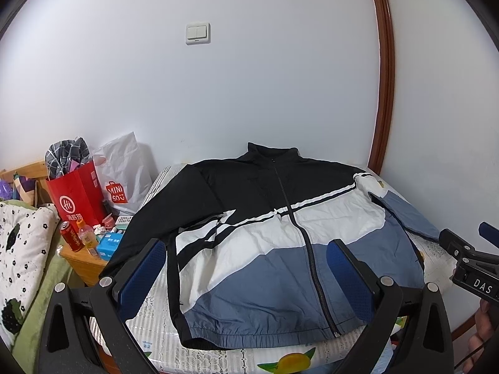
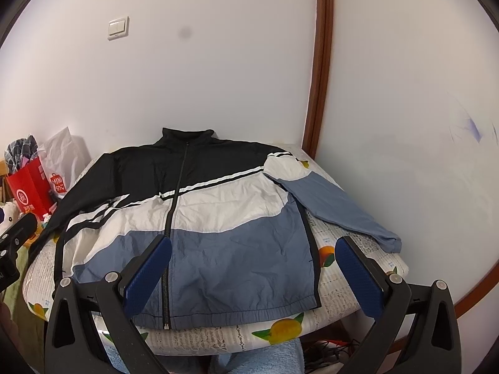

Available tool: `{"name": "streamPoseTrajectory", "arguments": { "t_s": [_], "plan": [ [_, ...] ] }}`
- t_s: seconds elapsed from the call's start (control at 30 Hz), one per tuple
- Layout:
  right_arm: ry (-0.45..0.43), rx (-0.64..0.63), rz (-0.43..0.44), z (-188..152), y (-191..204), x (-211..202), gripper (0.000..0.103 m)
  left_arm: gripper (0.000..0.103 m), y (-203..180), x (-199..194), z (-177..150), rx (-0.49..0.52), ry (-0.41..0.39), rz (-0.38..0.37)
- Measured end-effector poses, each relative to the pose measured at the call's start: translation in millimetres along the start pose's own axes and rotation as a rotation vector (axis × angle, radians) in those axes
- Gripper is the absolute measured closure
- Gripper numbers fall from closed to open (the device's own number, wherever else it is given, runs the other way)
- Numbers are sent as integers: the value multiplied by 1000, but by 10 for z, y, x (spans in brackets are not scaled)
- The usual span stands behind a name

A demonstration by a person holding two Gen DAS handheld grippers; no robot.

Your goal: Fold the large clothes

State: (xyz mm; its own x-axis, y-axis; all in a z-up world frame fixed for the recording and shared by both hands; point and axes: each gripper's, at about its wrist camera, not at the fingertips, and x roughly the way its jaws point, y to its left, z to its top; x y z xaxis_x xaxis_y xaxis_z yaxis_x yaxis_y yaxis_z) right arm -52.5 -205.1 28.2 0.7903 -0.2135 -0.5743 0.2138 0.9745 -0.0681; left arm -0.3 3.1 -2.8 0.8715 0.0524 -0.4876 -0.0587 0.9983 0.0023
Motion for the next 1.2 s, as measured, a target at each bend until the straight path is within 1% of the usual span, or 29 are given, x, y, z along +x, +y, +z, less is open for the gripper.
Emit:
{"name": "streamPoseTrajectory", "arguments": {
  "t_s": [0.93,1.2],
  "plan": [
    [-3,7,-8,-49,-26,-4,0,0,13,-14,21,-3,-1,2],
    [-4,7,-9,-50,-30,-5,0,0,39,-1,33,-10,3,-9]
  ]
}}
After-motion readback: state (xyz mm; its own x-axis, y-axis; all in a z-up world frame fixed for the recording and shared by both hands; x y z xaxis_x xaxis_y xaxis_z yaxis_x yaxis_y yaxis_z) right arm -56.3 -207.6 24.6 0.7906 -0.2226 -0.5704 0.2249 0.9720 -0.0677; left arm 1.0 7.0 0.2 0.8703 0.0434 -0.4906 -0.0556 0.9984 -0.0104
